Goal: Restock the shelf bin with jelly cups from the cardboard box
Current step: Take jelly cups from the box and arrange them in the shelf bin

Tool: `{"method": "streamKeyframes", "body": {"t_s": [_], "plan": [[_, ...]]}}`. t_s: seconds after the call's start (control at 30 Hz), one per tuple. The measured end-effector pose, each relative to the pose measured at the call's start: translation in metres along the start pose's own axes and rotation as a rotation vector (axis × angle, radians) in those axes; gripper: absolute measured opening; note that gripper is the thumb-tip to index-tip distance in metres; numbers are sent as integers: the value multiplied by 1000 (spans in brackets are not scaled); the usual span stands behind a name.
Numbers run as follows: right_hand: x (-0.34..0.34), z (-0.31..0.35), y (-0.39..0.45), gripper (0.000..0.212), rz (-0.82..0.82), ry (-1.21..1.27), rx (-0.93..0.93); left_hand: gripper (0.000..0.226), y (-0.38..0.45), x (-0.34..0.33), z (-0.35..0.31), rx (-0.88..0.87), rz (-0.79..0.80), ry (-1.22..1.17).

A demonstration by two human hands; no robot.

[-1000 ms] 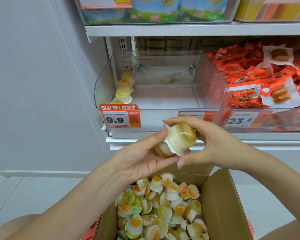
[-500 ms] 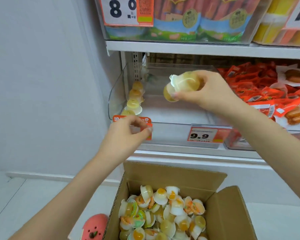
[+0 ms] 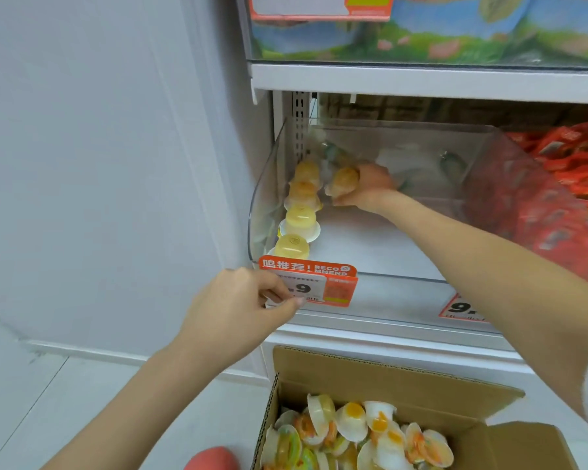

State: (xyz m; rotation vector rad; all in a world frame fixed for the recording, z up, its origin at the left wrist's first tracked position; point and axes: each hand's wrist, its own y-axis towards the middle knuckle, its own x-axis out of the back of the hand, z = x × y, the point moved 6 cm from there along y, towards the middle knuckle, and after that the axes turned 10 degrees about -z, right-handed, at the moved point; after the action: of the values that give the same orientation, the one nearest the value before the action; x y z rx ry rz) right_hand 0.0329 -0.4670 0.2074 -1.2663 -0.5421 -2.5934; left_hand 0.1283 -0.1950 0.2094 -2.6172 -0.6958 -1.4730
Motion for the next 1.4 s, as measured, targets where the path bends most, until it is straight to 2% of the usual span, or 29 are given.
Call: {"method": "streamKeyframes", "body": {"t_s": [0.13,0.53,0.77,0.87,1.03,1.1,1.17,1.23,1.4], "plan": [[-2,-6,5,79,-36,49,2,29,-3,0,-2,-68,-26,64],[-10,-20,5,77,-127,279,-149,33,-7,-3,-6,-97,-32,107],[4,-19,-8,88,-17,282,-212,34,-10,-3,-8,-116,-15,139],[46,-16,-34,72,-121,368,-197,36,-16,-4,-10,-133,3,159],[128,-14,-143,24,-389,359,149,27,-35,-17,-18,-190,69,203],[140,-19,-201,20,-432,324,257,23,-46,-34,-21,-245,152,232],[130,-35,-249,24,-404,285,290,23,-60,-61,-21,-325,306,285],[104,-65,-280,27,-305,281,209,21,-79,-94,-16,-399,482,343],[10,-149,-337,26,163,146,-22,26,-117,-180,25,-450,748,611]]}}
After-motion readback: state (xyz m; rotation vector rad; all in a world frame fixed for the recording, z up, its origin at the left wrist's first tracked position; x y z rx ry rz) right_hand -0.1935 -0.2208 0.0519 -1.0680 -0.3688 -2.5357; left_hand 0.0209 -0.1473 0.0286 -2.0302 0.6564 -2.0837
